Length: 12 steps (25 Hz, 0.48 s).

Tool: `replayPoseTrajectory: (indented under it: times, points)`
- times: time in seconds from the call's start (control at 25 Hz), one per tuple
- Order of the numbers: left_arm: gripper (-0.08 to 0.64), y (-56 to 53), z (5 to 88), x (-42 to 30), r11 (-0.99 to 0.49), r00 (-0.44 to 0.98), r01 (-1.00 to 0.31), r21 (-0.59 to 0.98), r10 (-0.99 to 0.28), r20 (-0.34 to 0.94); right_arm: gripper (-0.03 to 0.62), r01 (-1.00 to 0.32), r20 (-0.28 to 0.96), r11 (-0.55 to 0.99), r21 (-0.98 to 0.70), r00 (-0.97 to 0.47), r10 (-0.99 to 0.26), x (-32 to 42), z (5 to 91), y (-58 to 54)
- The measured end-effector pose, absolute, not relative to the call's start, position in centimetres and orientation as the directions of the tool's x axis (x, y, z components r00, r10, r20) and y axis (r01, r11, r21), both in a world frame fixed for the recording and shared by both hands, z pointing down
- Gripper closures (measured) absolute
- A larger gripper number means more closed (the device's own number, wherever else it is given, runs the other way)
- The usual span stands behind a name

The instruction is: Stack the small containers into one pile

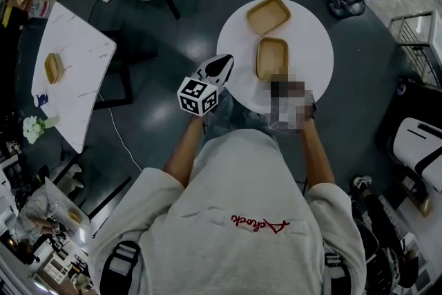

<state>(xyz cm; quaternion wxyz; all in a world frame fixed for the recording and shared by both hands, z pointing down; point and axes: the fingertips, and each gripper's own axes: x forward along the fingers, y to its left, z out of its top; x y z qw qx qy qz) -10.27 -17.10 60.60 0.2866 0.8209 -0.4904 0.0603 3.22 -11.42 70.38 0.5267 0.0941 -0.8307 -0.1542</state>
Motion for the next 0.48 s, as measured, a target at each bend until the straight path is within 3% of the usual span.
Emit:
replayPoseTrajectory:
  times: [0.2,0.48]
  points:
    - [0.541,-17.5,60.2,-10.2,-0.365,0.517,-0.838,0.406,-0.768,0.378,0.571,-0.094,0.815,0.931,0.352,-0.457,-0.355,2.8,69.4,-12.3]
    - [0.541,-18.4,60.0,-10.5,-0.379,0.527,-0.834,0.400,-0.760,0.380,0.571,-0.548,0.705,0.829,0.116,-0.543,-0.457,3.1,66.3,-16.6]
